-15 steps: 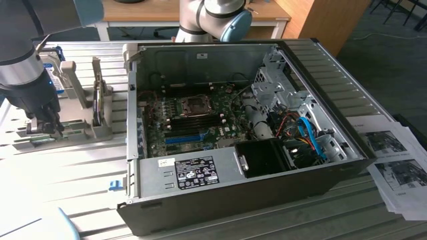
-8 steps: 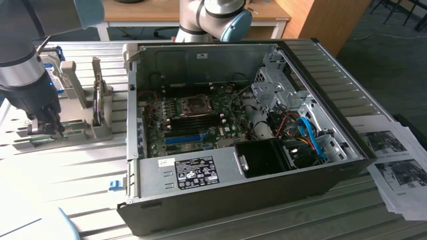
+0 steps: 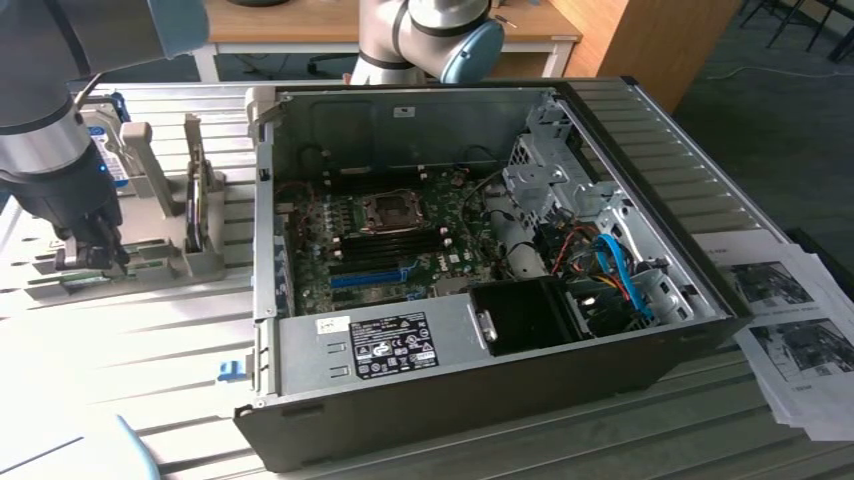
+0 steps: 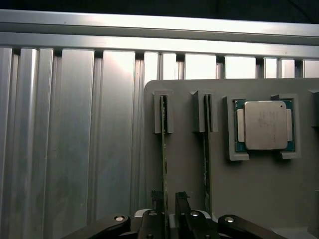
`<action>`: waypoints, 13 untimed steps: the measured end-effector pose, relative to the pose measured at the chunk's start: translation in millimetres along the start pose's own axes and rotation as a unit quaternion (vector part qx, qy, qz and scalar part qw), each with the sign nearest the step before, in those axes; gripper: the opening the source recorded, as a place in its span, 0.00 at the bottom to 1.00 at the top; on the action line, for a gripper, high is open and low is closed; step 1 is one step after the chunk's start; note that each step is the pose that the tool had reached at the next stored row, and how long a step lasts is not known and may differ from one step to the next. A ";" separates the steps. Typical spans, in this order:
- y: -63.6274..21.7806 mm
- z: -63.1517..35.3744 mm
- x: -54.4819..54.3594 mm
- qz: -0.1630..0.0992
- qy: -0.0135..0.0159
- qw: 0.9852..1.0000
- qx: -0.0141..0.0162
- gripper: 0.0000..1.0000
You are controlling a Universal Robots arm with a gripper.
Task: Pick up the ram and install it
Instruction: 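Pick up the ram and move it above insertion slot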
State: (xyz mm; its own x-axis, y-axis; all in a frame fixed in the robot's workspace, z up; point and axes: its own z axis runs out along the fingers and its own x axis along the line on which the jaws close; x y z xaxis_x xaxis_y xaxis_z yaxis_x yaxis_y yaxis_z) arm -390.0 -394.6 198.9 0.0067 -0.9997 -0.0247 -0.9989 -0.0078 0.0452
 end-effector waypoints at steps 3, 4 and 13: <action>0.0 -0.2 -0.1 0.000 0.000 1.000 0.000 0.23; 0.0 -0.2 -0.2 0.000 0.000 1.000 0.000 0.23; 0.0 -0.2 -0.1 0.000 0.000 1.000 0.000 0.23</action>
State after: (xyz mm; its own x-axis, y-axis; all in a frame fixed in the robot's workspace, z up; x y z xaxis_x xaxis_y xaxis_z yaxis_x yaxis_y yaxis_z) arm -390.0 -394.5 199.0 0.0069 -0.9997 -0.0244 -0.9989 -0.0080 0.0456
